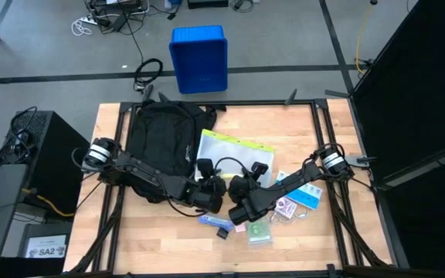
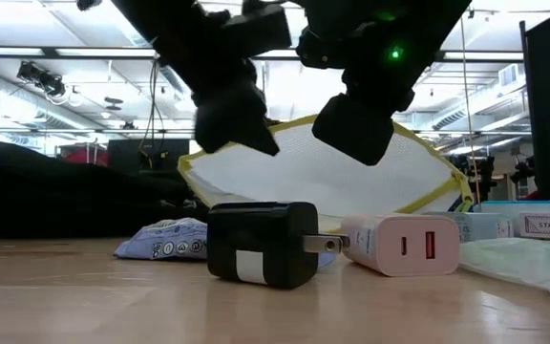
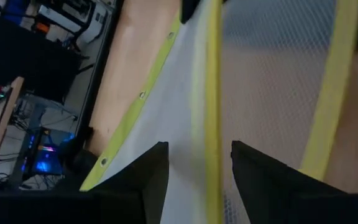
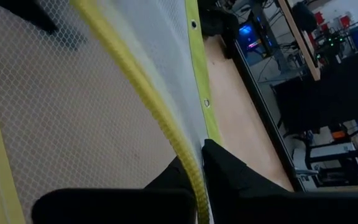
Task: Unpack backpack
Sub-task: Open the zip lock bag
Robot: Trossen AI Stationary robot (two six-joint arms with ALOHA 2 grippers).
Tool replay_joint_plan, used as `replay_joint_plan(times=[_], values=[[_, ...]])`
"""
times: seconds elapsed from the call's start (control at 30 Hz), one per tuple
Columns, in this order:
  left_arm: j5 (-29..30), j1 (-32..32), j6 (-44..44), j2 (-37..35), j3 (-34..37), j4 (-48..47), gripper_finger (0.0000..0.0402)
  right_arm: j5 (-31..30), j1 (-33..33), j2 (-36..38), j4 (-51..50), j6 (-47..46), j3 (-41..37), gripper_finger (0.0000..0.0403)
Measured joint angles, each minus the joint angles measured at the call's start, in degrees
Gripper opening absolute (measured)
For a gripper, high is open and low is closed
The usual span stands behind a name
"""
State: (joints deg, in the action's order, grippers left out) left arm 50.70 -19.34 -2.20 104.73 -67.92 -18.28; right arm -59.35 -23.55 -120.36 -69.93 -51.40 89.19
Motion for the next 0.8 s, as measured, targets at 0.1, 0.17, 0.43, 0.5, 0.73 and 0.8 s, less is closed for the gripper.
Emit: replay_joint_plan(times=[0.1,0.17,0.43,0.5,0.73,0.8], values=[[1.2,0.8,0.7,0.2,0.0,1.1,0.0156,0.2,-0.1,0.0,0.0,0.1,0.0,0.0000],[1.4,1.3,0.6,0.2,0.0,1.3,0.0144,0.3,-0.1,0.0,-0.2,0.1,0.0,0.0000],[1.6,1.8,0.2,0.3,0.0,4.9,0.0009,-0.9,-2.1,2.6,-0.9,0.0,0.0,0.0000],[1.9,1.9,0.2,0.3,0.0,6.3,0.0003,-0.9,-2.9,3.5,-0.9,0.3,0.0,0.0003],[3.2,2.1,-0.3,0.3,0.0,8.9,0.0000,-1.4,-7.5,6.0,-1.3,1.4,0.0,0.0066],[3.5,2.3,-0.7,0.3,0.0,9.2,0.0000,-1.4,-8.8,6.3,-1.4,0.5,0.1,0.0099]])
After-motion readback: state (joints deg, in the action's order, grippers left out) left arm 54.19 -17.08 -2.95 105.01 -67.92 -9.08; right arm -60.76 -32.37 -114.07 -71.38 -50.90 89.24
